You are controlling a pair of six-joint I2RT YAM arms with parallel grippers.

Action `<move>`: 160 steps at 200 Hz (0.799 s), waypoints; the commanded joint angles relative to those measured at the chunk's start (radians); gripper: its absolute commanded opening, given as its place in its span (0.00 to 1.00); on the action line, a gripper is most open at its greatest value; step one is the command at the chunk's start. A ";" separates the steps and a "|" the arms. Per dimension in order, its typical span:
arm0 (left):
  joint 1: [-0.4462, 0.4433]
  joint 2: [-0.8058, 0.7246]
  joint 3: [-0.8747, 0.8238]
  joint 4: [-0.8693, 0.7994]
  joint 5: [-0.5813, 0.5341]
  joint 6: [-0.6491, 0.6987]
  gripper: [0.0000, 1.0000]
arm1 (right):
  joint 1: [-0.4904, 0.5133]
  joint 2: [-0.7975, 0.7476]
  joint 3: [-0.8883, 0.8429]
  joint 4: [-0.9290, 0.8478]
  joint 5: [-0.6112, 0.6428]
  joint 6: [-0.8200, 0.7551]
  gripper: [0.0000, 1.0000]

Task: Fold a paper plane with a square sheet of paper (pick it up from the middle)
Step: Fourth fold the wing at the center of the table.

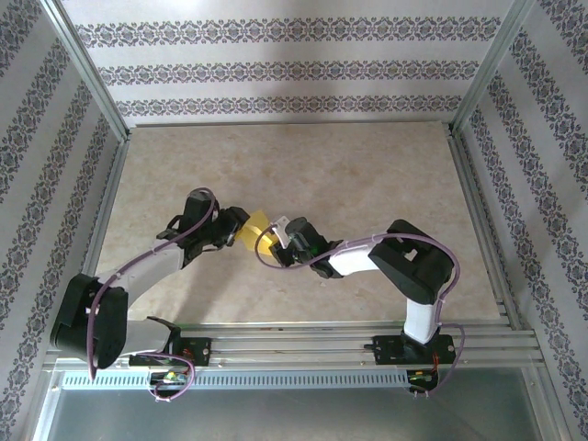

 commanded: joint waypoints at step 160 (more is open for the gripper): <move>-0.039 0.276 -0.033 0.296 0.157 -0.004 0.39 | -0.121 0.060 0.022 0.064 -0.335 0.391 0.16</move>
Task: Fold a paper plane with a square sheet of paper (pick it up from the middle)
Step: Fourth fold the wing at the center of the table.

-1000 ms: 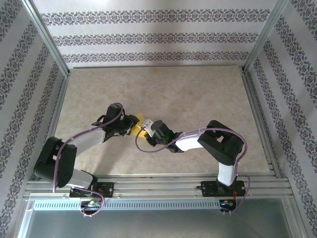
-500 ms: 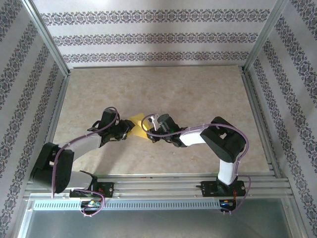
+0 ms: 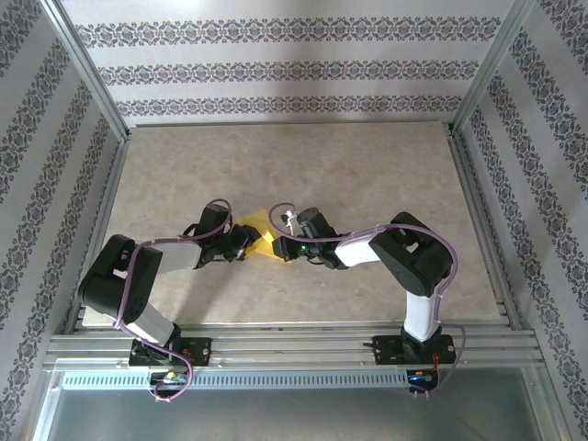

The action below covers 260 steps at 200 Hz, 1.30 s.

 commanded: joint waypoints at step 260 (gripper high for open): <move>-0.026 0.119 0.153 -0.206 -0.049 0.117 0.42 | -0.067 0.068 0.024 0.066 -0.138 0.143 0.19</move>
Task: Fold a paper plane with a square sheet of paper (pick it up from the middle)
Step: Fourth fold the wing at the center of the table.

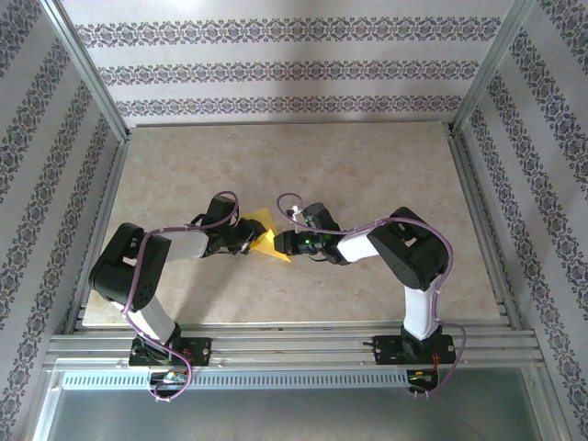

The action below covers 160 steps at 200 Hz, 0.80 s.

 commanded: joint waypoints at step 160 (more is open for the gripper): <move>-0.035 0.117 0.101 -0.364 -0.142 0.050 0.46 | -0.045 -0.129 -0.055 -0.111 0.004 -0.110 0.37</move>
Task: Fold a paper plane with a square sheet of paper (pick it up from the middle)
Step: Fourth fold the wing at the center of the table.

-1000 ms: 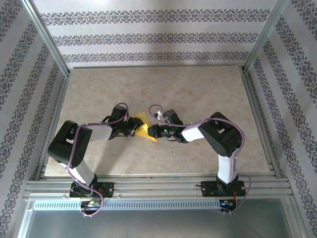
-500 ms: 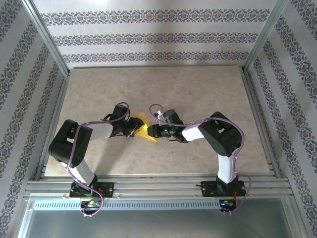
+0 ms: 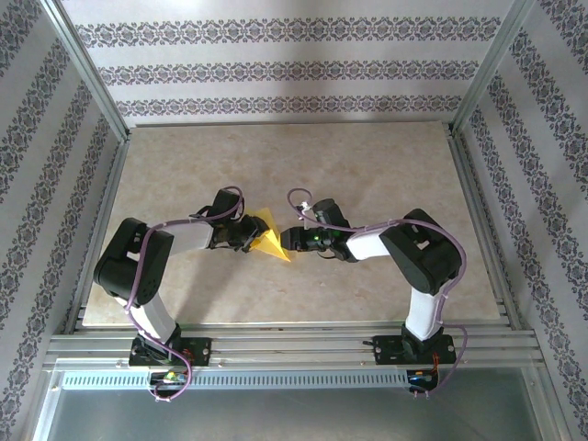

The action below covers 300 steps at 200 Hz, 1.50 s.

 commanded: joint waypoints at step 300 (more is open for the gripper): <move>-0.037 0.107 -0.002 -0.225 -0.105 0.006 0.47 | 0.102 0.061 0.255 -0.416 0.189 -0.263 0.13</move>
